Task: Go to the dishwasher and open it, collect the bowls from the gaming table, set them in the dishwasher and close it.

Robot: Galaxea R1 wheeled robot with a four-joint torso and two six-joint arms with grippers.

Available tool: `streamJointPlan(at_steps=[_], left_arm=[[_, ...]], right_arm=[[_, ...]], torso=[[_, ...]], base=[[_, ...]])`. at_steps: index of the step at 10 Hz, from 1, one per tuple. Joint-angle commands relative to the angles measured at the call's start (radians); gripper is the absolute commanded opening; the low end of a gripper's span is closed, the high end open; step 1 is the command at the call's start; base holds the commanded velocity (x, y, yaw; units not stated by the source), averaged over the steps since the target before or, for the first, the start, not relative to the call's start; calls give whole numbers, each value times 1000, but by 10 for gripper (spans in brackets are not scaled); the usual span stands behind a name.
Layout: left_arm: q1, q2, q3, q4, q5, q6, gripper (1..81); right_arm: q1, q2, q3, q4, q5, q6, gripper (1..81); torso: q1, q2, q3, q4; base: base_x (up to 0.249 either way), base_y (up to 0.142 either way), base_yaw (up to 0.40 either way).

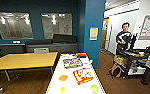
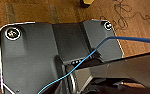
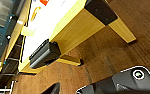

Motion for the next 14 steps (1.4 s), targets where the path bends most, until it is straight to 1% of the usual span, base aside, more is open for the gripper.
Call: streamJointPlan(at_steps=[1, 2, 3, 4, 5, 7, 8, 9, 10, 11, 12, 13, 14], left_arm=[[-48, 3, 10, 5, 42, 1, 811], [-48, 3, 10, 5, 40, 1, 811], [-48, 3, 10, 5, 40, 1, 811], [-48, 3, 10, 4, 40, 1, 811], [-48, 3, 10, 4, 40, 1, 811], [-50, 3, 10, 4, 42, 1, 811], [-51, 5, 10, 4, 42, 1, 811], [-51, 5, 10, 5, 42, 1, 811], [-54, 5, 10, 5, 42, 1, 811], [-53, 5, 10, 5, 42, 1, 811], [-53, 5, 10, 7, 42, 1, 811], [-53, 3, 7, 4, 42, 1, 811], [-53, 0, 5, 1, 42, 1, 811]], right_arm=[[238, -206, 256, 37, -54, 15, 811], [290, -246, 299, 52, -80, 15, 811], [346, -283, 330, 67, -127, 15, 811], [385, -298, 339, 84, -151, 14, 811], [396, -298, 330, 86, -154, 14, 811], [382, -278, 292, 83, -155, 4, 811], [362, -275, 273, 84, -154, -17, 811], [370, -293, 278, 86, -152, -22, 811], [402, -322, 288, 93, -152, -19, 811], [451, -341, 287, 155, -173, -19, 811], [512, -352, 275, 179, -254, -16, 811], [566, -355, 255, 190, -313, -13, 811], [603, -355, 238, 199, -350, -10, 811]], torso=[[0, 0, 0, 0], [0, 0, 0, 0], [0, 0, 0, 0], [0, 0, 0, 0], [0, 0, 0, 0], [0, 0, 0, 0], [0, 0, 0, 0], [0, 0, 0, 0], [0, 0, 0, 0], [0, 0, 0, 0], [0, 0, 0, 0], [0, 0, 0, 0], [0, 0, 0, 0]], base=[[0, 0, 0], [0, 0, 0], [0, 0, 0], [0, 0, 0], [0, 0, 0], [0, 0, 0], [0, 0, 0], [0, 0, 0], [0, 0, 0], [0, 0, 0], [0, 0, 0], [0, 0, 0], [0, 0, 0]])
